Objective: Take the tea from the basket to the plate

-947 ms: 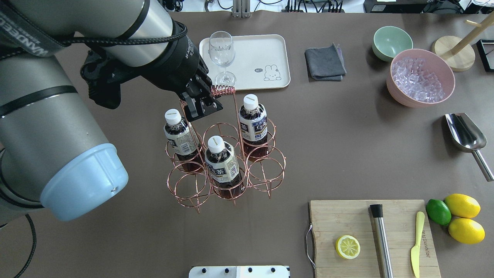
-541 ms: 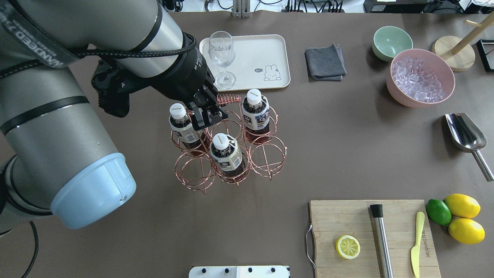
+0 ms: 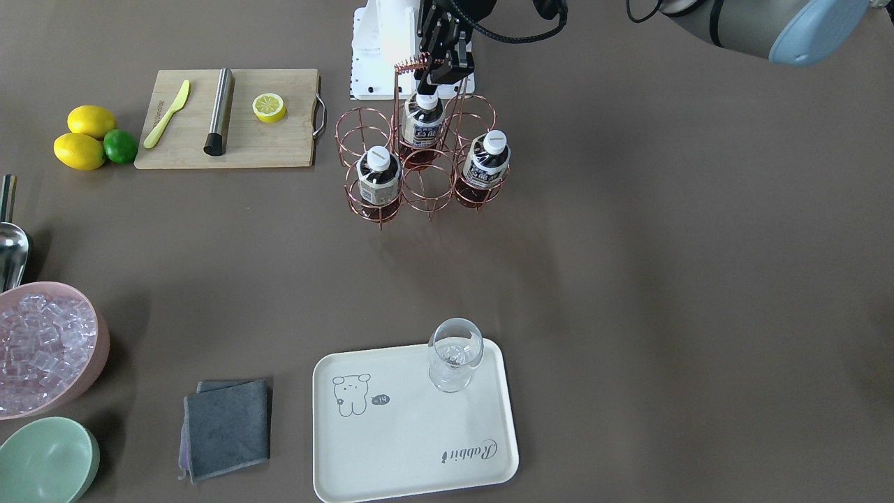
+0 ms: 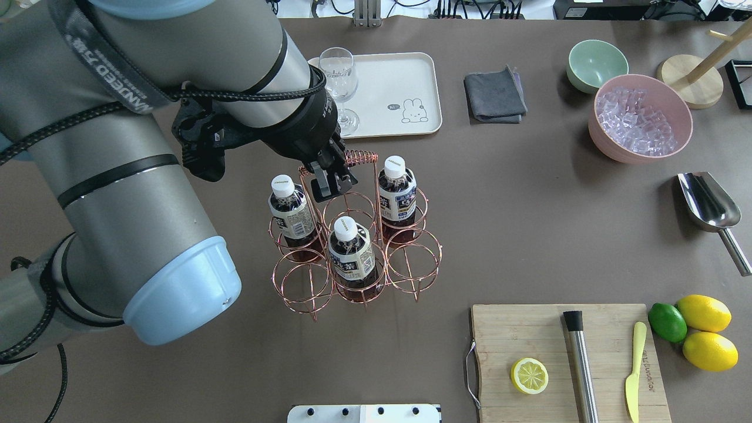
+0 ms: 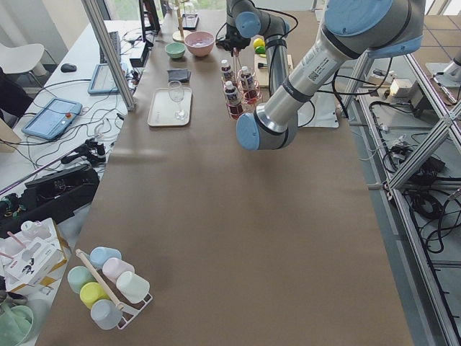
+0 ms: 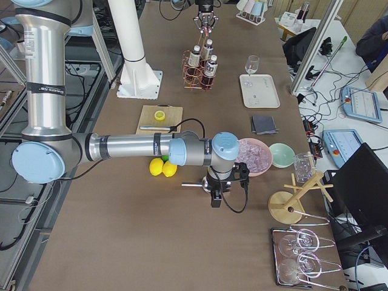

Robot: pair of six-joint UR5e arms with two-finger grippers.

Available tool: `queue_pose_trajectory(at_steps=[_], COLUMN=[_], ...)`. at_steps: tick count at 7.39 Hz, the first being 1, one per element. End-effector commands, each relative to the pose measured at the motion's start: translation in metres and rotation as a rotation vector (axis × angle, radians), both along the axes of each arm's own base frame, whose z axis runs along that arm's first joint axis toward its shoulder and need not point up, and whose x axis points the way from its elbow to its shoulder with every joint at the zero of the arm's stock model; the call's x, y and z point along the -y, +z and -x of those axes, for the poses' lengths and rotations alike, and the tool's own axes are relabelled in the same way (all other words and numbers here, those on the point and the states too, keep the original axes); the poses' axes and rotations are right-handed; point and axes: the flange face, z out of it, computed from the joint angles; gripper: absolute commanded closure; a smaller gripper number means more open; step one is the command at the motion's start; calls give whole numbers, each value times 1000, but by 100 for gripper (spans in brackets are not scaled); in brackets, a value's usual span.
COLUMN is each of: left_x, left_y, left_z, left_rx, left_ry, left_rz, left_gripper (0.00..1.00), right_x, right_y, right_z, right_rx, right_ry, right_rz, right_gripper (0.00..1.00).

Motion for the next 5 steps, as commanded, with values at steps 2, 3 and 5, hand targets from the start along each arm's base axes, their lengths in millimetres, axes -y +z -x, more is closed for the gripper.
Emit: queue_pose_trajectory(at_steps=[2, 3, 5], left_x=[3, 6, 13], left_y=[7, 8, 15], left_z=[-18, -25, -34], left_rx=[35, 34, 40], left_ry=[2, 6, 6], left_rz=[-11, -13, -8], left_gripper=[100, 100, 100], right_x=[7, 7, 10], right_y=[-7, -6, -6], right_z=[1, 1, 2], right_rx=[6, 6, 4], right_ry=[5, 6, 7], right_rz=[-11, -8, -5], right_gripper=[0, 0, 0])
